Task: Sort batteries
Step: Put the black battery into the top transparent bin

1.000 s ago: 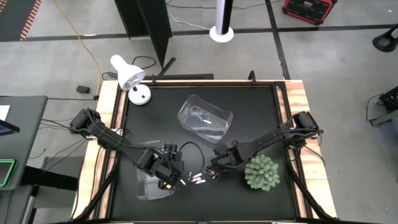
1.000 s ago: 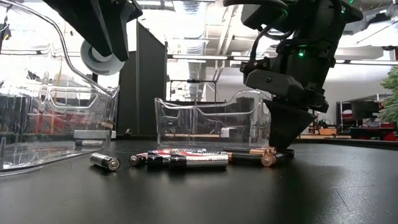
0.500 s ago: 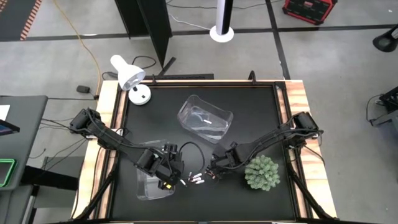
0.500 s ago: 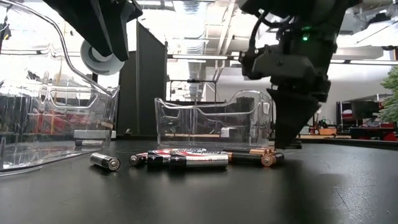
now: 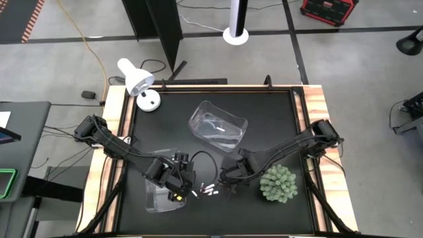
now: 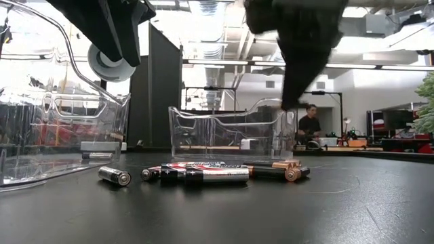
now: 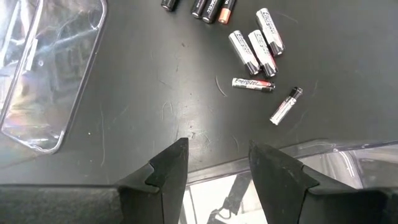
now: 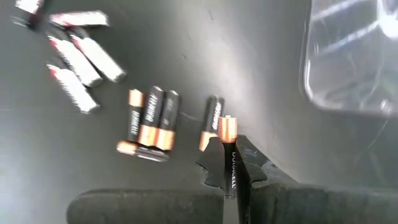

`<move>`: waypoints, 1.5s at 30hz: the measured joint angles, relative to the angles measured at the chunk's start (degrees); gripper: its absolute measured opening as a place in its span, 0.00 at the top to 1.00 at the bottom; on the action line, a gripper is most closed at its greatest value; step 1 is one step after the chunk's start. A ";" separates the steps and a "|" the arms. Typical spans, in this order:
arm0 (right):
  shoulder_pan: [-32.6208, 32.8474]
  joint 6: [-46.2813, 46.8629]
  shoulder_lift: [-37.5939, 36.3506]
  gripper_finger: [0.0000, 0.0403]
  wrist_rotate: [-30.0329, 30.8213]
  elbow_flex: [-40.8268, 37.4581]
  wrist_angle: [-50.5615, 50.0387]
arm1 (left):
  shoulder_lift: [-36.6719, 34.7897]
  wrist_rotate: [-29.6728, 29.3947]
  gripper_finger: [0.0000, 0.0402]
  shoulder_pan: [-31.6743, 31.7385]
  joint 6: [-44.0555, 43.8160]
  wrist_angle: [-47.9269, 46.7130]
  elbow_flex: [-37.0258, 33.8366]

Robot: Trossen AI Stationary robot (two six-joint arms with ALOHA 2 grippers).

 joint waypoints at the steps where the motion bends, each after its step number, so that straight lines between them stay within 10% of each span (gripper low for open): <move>1: 0.16 -1.64 -0.02 0.96 0.12 1.23 -0.45 | 0.01 0.00 0.60 0.00 0.00 -0.01 0.00; 14: 1.67 -22.98 -0.18 0.96 0.10 14.65 -0.14 | 0.00 -0.87 0.60 0.00 0.00 -0.16 0.00; 35: 6.86 -36.01 -9.68 0.96 -4.71 15.20 11.36 | 0.00 -1.88 0.60 0.02 1.46 -0.16 0.00; 45: 3.63 -28.62 -8.99 0.96 12.34 15.11 -1.80 | 0.00 -1.85 0.60 -0.21 0.83 -0.29 0.00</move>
